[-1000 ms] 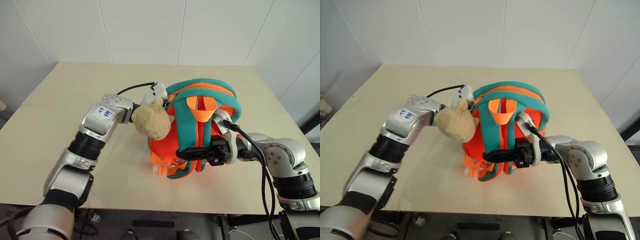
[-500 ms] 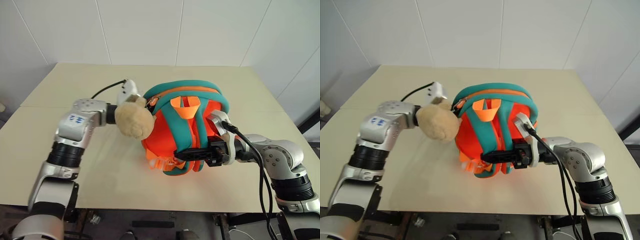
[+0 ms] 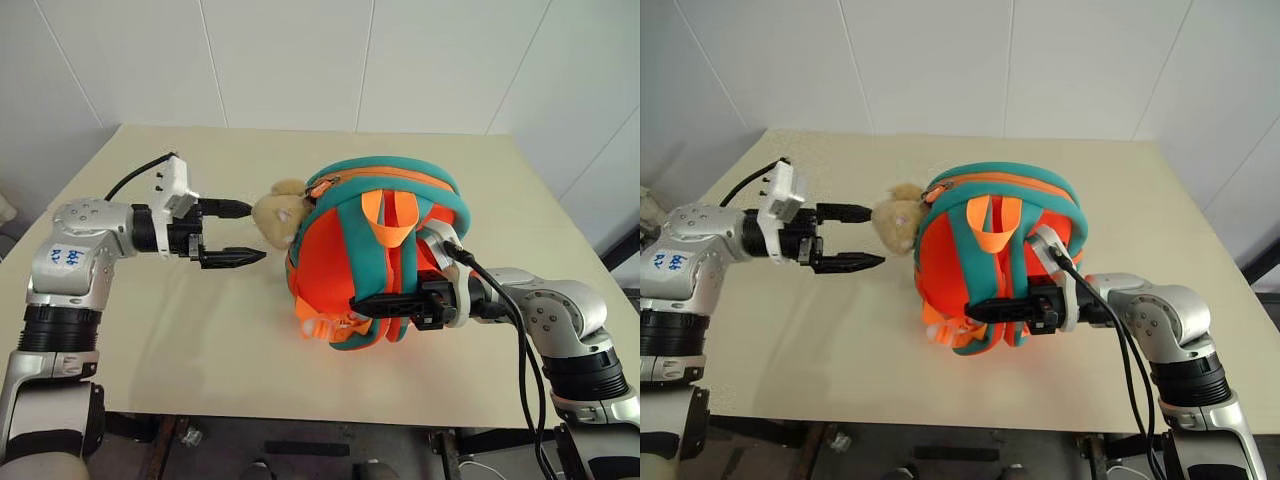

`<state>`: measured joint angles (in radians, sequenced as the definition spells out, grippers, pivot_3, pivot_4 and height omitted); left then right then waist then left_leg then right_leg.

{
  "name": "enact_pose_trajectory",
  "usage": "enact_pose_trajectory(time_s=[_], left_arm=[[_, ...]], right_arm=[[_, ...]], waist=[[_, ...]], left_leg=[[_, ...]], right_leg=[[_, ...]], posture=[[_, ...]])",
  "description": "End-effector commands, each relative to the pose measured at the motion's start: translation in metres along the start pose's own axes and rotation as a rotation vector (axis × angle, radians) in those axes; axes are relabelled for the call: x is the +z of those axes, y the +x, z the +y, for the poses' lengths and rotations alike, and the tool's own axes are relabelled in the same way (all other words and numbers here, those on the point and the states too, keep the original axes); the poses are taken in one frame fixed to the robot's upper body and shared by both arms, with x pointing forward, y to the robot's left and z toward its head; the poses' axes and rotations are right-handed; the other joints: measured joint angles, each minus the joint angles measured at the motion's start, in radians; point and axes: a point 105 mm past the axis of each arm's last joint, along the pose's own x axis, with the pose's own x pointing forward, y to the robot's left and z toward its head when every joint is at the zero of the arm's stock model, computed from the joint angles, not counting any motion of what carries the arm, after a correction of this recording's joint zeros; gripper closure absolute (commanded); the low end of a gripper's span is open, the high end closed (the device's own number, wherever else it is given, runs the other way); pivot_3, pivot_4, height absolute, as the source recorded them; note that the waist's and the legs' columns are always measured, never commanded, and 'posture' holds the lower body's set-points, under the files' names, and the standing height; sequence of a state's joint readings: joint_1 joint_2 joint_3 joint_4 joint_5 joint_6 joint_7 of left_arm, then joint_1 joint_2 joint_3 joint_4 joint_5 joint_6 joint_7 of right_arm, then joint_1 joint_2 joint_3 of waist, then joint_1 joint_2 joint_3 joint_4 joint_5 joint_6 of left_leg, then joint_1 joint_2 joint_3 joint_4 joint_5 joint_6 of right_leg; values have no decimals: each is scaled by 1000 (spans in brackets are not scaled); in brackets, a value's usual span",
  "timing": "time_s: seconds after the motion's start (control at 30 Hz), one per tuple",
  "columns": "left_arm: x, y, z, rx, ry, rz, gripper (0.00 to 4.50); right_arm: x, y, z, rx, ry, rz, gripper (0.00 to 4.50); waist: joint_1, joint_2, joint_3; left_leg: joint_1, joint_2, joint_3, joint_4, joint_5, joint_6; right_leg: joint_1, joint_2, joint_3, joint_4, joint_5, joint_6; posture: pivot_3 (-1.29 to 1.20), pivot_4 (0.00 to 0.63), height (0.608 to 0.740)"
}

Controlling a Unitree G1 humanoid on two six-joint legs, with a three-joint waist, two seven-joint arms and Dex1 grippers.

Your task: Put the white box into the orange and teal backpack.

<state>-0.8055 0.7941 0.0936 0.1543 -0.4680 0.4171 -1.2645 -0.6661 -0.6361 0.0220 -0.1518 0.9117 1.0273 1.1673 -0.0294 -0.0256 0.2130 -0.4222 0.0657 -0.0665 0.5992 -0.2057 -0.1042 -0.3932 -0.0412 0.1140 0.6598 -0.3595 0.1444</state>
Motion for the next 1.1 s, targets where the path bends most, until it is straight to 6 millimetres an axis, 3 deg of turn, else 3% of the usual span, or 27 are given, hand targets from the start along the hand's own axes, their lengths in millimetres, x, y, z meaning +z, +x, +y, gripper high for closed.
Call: enact_pose_trajectory(time_s=[0.03, 0.23, 0.47, 0.57, 0.7, 0.9, 1.03, 1.1], left_arm=[[19, 0, -3, 22, 63, -92, 20], [22, 17, 5, 78, 26, -198, 20], [6, 33, -10, -16, -34, -158, 20], [2, 41, -4, 20, -6, -139, 608], [8, 44, -6, -7, 8, -152, 1759], [24, 19, 0, -15, 46, -102, 3078], [24, -7, 17, 47, 78, 2, 3078], [13, -21, 25, 78, 67, 80, 3078]], right_arm=[[4, -3, 3, 1, -26, 0, 4470], [4, -1, 2, 4, -21, -3, 4470], [4, -1, 3, 5, -27, -4, 4470], [5, 0, 3, 5, -30, -7, 4470], [5, 0, 3, 2, -35, -11, 4470], [4, -2, 3, -17, -32, -15, 4470], [1, -3, 4, -26, -28, -17, 4470], [0, -3, 5, -32, -26, -23, 4470]], waist=[[0, 0, 0], [1, 0, 0], [-2, 0, 0], [0, 0, 0], [1, 0, 0], [-4, 0, 0], [-6, 0, 0], [-6, 0, 0]], left_leg=[[0, 0, 0, 0, 0, 0], [0, 0, 0, 3, 0, 0], [0, 0, 0, 4, 0, 0], [0, 0, 0, 4, 0, 0], [0, 0, 0, 4, 0, 0], [0, 0, 0, 3, 0, 0], [0, 0, 0, 1, 0, 0], [1, 0, 0, 1, 0, 0]], right_leg=[[0, 0, 0, 0, 0, 0], [1, 0, 0, 1, 0, 1], [1, 0, 0, 1, 0, 1], [1, 0, 0, 1, 0, 1], [2, 0, 0, 1, 1, 1], [1, 0, 0, 1, 1, 1], [0, 0, 0, 1, 0, 1], [1, 0, 0, 0, 0, 0]], posture=[[0, 150, 740], [0, 150, 740], [0, 150, 740], [0, 150, 740], [0, 150, 740], [0, 150, 740], [0, 150, 740], [0, 150, 740]])
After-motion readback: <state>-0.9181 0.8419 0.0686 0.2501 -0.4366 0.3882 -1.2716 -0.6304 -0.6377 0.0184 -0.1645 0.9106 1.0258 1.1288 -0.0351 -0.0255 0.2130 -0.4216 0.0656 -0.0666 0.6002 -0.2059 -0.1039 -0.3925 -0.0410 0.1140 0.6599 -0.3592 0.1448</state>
